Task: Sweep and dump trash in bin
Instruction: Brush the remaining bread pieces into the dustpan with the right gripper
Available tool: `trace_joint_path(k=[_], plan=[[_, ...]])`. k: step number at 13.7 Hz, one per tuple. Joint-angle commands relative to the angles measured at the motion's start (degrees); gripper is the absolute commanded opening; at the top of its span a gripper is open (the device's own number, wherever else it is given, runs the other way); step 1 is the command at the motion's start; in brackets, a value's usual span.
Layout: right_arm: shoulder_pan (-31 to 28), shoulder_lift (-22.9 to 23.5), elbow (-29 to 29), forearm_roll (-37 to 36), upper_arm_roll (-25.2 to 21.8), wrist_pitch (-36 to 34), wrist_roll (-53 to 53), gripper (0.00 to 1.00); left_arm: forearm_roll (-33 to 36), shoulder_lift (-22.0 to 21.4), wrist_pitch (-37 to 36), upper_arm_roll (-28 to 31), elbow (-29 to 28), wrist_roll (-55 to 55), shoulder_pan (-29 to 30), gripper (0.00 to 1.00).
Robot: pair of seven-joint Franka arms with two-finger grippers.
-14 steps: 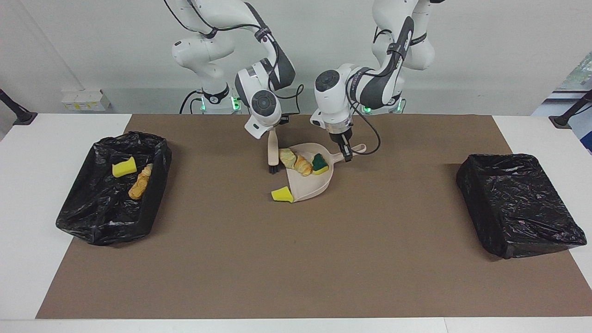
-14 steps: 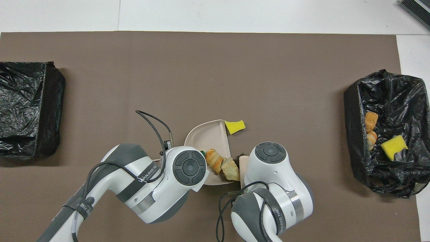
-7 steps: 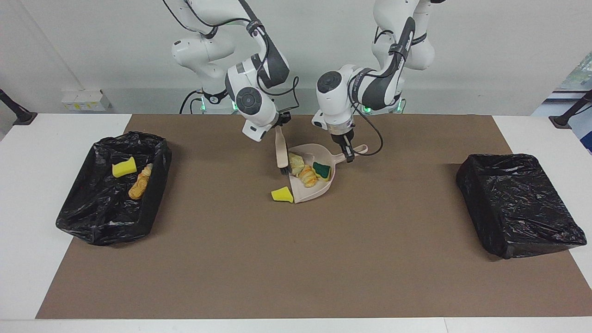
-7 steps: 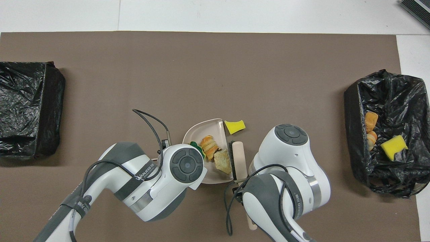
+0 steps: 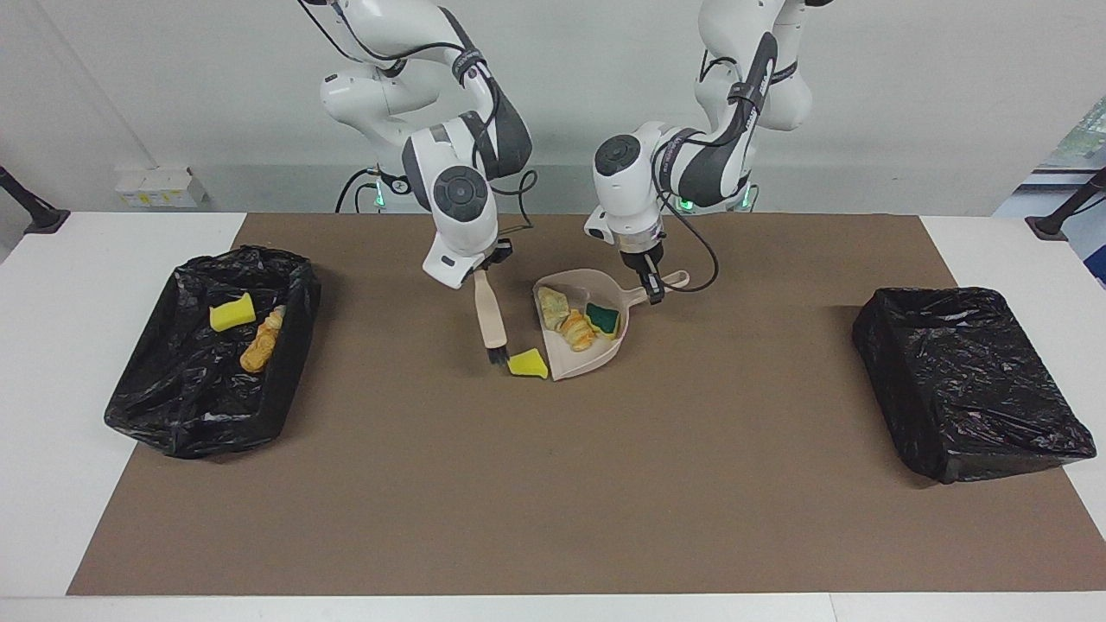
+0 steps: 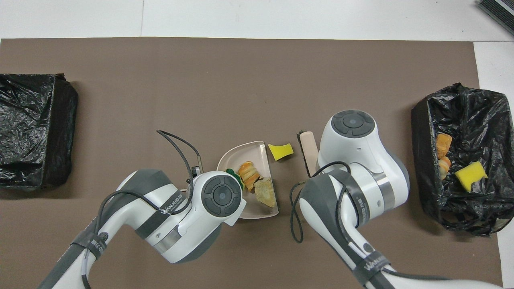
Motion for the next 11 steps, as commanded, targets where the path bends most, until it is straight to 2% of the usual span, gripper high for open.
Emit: trace_joint_path(k=[1, 5, 7, 11], plan=[[-1.0, 8.3, 8.9, -2.9, 0.5, -1.9, -1.5, 0.00, 0.8, -0.3, -1.9, -0.1, -0.4, -0.1, 0.6, 0.00], [0.3, 10.0, 8.0, -1.4, 1.5, -1.8, -3.0, 0.00, 0.8, -0.5, -5.1, -0.1, -0.1, 0.0, -0.2, 0.00], [0.6, 8.9, 6.2, 4.8, 3.4, -1.9, -6.4, 0.00, 0.8, -0.5, -5.1, -0.1, 0.0, -0.1, -0.3, 0.00], [1.4, 7.9, 4.7, 9.4, 5.3, -1.3, -22.7, 0.00, 0.8, -0.5, -5.6, -0.1, 0.0, -0.1, -0.2, 0.00]])
